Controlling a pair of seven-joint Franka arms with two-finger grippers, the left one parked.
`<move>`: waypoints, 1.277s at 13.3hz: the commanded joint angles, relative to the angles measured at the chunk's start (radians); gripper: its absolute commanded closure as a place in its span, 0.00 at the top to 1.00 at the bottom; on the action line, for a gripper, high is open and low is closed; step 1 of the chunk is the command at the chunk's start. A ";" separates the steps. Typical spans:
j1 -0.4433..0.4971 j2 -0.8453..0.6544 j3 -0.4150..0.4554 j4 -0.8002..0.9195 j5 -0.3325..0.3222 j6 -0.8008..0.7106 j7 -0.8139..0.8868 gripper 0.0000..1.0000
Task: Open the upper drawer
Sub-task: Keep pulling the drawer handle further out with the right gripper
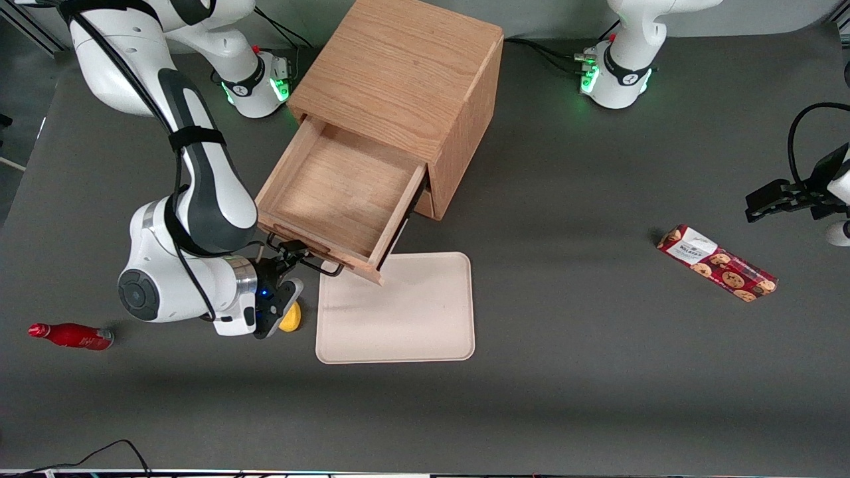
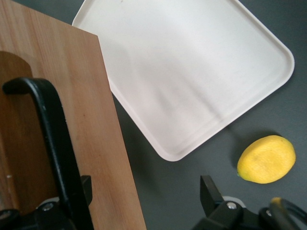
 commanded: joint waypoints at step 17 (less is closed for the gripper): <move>-0.032 -0.132 0.016 0.160 -0.081 -0.137 -0.028 1.00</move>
